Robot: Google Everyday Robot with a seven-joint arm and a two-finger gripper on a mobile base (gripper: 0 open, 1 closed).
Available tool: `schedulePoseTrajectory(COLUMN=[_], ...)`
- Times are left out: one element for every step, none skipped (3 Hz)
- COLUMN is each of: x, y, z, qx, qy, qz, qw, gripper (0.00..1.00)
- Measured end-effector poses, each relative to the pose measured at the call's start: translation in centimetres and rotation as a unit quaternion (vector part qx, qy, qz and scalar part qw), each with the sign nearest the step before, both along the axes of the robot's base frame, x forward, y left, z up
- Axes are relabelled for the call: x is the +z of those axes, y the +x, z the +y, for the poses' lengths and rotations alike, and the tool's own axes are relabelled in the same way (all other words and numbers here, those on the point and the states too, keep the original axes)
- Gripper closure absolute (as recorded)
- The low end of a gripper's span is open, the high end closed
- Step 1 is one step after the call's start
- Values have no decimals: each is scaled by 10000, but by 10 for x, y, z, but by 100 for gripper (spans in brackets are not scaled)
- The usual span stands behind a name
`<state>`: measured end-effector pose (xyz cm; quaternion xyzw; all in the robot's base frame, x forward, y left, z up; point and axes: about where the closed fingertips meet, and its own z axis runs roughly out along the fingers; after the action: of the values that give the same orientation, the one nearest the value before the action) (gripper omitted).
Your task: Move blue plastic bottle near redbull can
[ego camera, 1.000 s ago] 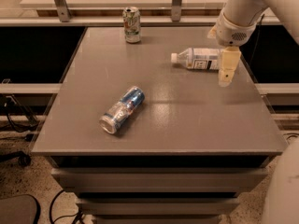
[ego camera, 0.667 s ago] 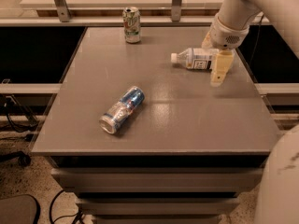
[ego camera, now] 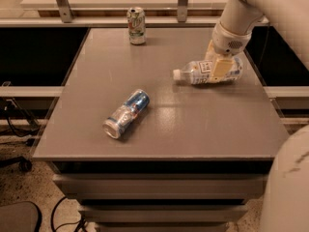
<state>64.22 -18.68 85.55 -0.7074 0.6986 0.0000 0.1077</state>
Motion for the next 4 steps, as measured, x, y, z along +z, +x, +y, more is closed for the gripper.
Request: schedulePoseTrajectory(x=[-1, 0, 10, 23], y=[-1, -1, -2, -10], z=[2, 4, 7, 10], qx=[-12, -5, -2, 48], qy=[22, 30, -2, -9], qz=[23, 14, -63, -141], qw=[10000, 10000, 10000, 9999], gripper=[88, 100, 100, 100])
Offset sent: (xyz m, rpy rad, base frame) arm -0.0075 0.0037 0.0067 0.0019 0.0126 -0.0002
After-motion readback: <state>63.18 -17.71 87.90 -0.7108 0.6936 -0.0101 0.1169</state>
